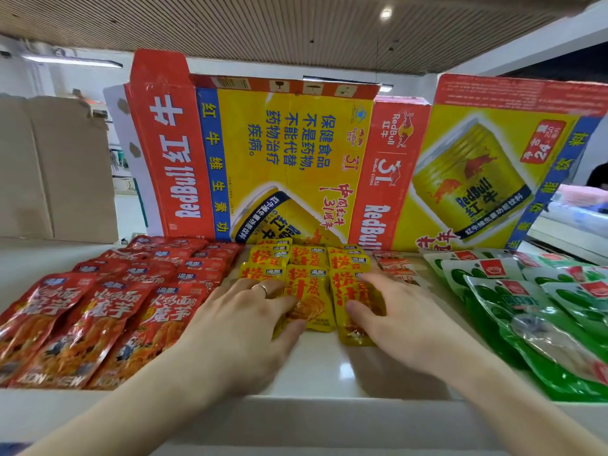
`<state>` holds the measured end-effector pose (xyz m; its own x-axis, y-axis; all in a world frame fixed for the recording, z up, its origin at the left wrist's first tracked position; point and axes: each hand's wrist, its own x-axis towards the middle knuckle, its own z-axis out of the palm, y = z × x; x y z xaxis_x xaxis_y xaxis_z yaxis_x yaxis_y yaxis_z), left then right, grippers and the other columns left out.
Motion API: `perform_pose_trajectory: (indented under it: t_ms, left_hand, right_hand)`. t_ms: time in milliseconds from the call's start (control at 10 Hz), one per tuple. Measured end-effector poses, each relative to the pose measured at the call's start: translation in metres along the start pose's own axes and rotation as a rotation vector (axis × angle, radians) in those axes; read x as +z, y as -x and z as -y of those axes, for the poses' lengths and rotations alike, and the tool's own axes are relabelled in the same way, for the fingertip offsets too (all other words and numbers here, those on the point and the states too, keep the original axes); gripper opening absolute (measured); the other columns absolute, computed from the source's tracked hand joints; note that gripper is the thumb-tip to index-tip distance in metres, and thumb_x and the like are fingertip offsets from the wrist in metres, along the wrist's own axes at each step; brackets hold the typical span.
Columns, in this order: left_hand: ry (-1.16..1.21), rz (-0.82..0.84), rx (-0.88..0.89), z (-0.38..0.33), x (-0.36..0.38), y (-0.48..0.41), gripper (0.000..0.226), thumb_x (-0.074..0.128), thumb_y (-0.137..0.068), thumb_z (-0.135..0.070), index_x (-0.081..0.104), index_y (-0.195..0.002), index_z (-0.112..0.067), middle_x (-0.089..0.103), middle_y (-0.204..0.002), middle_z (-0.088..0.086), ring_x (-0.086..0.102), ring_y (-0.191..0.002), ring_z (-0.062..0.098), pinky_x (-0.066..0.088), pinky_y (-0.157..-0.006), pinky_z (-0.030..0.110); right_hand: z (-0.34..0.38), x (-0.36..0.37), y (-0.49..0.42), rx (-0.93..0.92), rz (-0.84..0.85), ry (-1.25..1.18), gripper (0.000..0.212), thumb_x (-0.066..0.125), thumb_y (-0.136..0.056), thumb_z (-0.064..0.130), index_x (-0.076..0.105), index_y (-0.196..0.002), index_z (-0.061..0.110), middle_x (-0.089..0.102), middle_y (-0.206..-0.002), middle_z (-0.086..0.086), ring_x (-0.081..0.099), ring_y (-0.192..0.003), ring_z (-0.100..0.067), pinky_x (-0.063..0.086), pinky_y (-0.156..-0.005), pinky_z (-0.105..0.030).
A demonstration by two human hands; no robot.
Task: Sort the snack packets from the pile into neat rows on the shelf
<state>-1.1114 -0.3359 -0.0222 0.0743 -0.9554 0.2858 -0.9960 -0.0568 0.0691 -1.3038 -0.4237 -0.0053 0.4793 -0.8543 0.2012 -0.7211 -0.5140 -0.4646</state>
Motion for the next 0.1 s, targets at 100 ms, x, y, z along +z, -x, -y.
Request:
perform_pose_trajectory:
  t_ms: [100]
  left_hand:
    - [0.050,-0.129,-0.038,0.0018,-0.0042,0.0046,0.075,0.011,-0.082,-0.072,0.051,-0.138,-0.041,0.033,-0.155,-0.020,0.028,-0.144,0.010,0.020,-0.117,0.034]
  right_hand:
    - [-0.0041,-0.0038,0.0032,-0.023,-0.077,-0.027,0.054,0.053,-0.095,0.049,0.040,-0.144,0.032,0.046,-0.143,0.013,0.042,-0.129,-0.010,0.034,-0.103,-0.027]
